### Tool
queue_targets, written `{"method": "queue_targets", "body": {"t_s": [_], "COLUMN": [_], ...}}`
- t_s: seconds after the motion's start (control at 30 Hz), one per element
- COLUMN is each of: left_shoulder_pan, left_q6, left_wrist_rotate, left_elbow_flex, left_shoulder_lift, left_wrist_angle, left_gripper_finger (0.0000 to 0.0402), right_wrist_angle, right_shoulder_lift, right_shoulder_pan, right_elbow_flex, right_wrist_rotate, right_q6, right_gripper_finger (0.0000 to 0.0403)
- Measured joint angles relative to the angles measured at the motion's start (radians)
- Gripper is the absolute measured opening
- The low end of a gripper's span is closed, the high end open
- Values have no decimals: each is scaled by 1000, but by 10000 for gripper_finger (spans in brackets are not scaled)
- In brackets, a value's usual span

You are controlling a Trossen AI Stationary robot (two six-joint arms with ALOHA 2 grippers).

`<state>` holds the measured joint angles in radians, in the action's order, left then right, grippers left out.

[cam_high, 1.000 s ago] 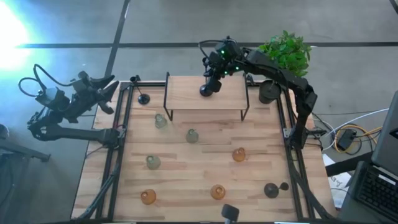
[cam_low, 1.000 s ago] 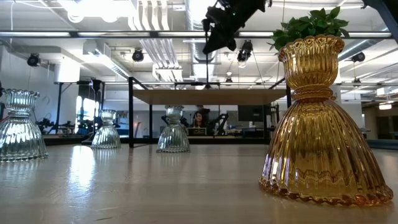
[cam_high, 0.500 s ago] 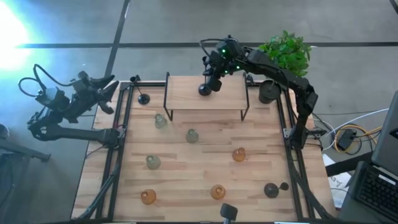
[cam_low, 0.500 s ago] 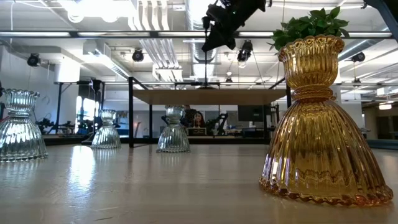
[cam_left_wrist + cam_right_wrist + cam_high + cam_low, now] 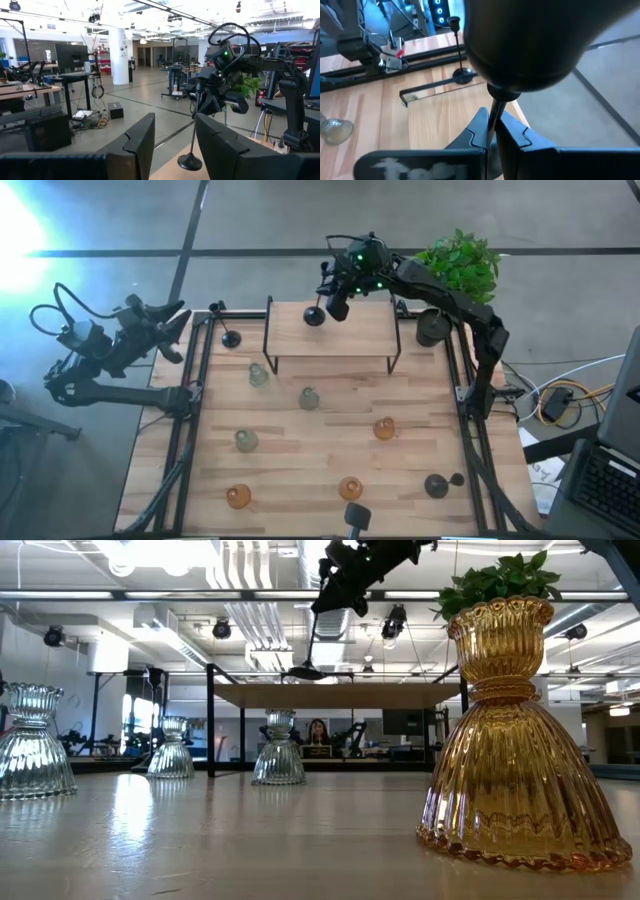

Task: Pick & Place candle stick holders
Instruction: Put the bottom center black candle holder on the shelf

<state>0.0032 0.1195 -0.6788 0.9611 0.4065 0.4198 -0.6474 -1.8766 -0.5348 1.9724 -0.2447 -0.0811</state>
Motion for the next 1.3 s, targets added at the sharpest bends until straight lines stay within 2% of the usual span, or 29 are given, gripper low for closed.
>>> {"method": "queue_targets", "body": {"t_s": [0.17, 0.4, 0.5, 0.77, 1.07, 1.17, 1.3], "left_shoulder_pan": [0, 0, 0, 0, 0, 0, 0], "left_q6": [-8, -8, -3, 3, 3, 2, -2], "left_wrist_rotate": [0, 0, 0, 0, 0, 0, 3], "left_elbow_flex": [0, 0, 0, 0, 0, 0, 0], "left_shoulder_lift": [0, 0, 0, 0, 0, 0, 0], "left_wrist_angle": [0, 0, 0, 0, 0, 0, 0], "left_gripper_finger": [147, 147, 147, 147, 147, 147, 147], "right_wrist_angle": [-26, -214, -243, -227, -54, -56, -62], "right_shoulder_lift": [0, 18, 32, 31, 16, -1, -30], "right_shoulder_pan": [0, 0, 0, -15, 28, 16, 14], "right_elbow_flex": [0, 14, 9, 5, 4, 9, 52], "right_wrist_rotate": [0, 5, 7, 2, 31, 34, 40], "right_q6": [0, -44, -65, -86, -33, 30, 25], "right_gripper_finger": [11, 11, 11, 11, 11, 11, 11]}}
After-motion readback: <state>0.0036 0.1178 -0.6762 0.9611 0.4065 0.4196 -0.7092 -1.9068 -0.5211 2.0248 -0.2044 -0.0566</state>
